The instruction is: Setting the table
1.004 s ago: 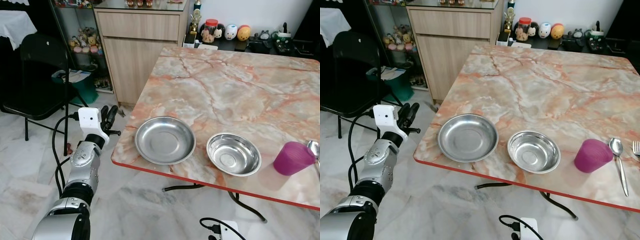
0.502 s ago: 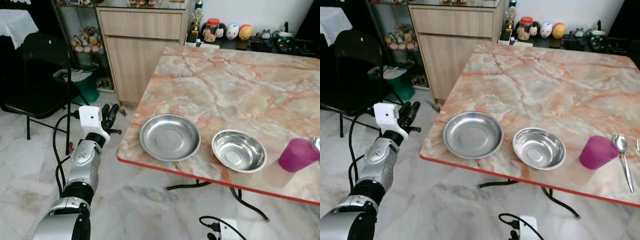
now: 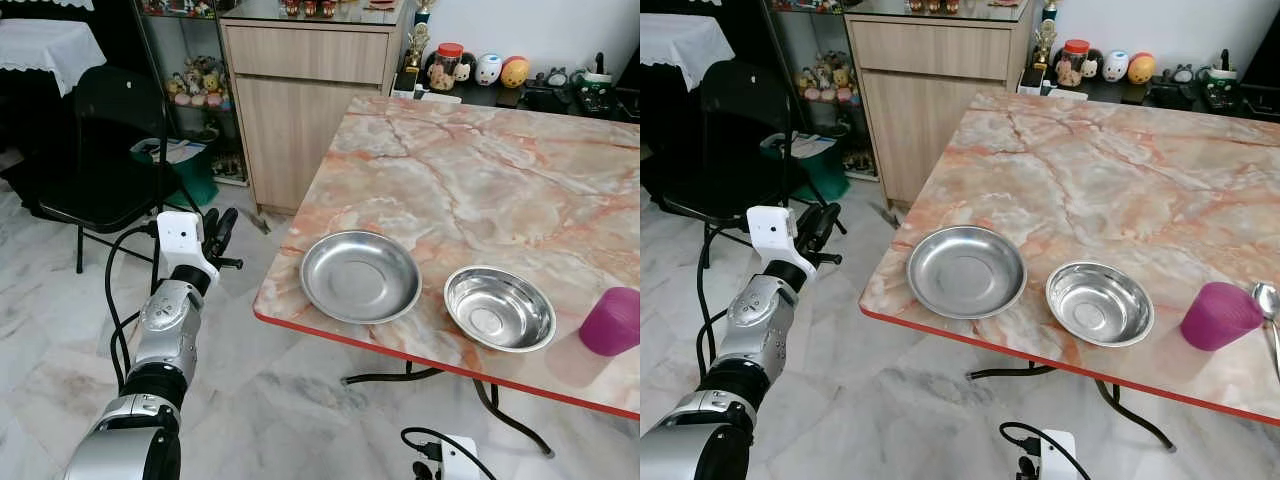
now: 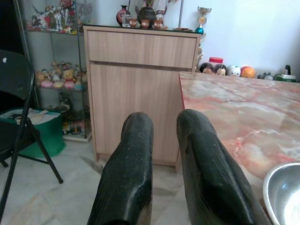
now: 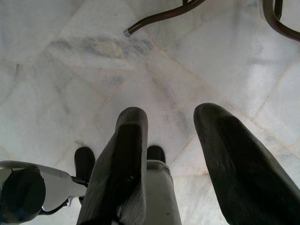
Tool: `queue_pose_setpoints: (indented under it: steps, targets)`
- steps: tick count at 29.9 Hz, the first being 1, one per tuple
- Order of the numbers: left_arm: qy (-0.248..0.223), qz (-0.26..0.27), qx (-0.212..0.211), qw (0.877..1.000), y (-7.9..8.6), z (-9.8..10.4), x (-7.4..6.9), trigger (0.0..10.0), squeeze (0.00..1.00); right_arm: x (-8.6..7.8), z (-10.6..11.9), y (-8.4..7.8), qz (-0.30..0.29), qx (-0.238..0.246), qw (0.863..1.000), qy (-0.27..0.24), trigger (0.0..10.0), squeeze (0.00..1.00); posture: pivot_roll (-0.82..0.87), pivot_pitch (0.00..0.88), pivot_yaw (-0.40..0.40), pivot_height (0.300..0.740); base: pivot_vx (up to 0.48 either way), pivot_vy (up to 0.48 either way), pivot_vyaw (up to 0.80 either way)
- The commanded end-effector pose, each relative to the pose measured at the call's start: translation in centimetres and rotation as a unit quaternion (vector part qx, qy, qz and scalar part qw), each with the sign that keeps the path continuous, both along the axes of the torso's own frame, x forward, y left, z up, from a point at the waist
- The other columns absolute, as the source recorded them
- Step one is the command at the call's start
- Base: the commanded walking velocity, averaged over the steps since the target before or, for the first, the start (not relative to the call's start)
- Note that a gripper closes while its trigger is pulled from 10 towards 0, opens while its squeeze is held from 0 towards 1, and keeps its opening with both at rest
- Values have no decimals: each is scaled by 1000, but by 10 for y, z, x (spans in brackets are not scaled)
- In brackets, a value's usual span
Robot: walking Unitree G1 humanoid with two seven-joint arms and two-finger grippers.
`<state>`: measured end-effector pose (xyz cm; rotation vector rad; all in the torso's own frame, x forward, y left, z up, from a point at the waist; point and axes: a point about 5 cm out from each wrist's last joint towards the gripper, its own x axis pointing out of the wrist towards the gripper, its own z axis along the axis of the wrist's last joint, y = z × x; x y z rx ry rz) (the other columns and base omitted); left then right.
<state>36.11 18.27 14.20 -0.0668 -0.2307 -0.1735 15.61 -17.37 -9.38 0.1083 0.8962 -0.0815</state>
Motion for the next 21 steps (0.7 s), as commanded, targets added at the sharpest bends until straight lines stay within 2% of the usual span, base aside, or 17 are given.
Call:
queue_pose_setpoints:
  steps: [1,21]
  targets:
    - [-6,-8,0,1000,-2,4,1,10000,0,-1,0,0,-8,4,1000,0,10000,0,92,0,-3,740,0,0,0]
    - [-6,-11,-3,1000,-4,5,1,10000,0,-1,-1,0,-12,6,1000,5,10000,0,92,0,-4,740,0,0,0]
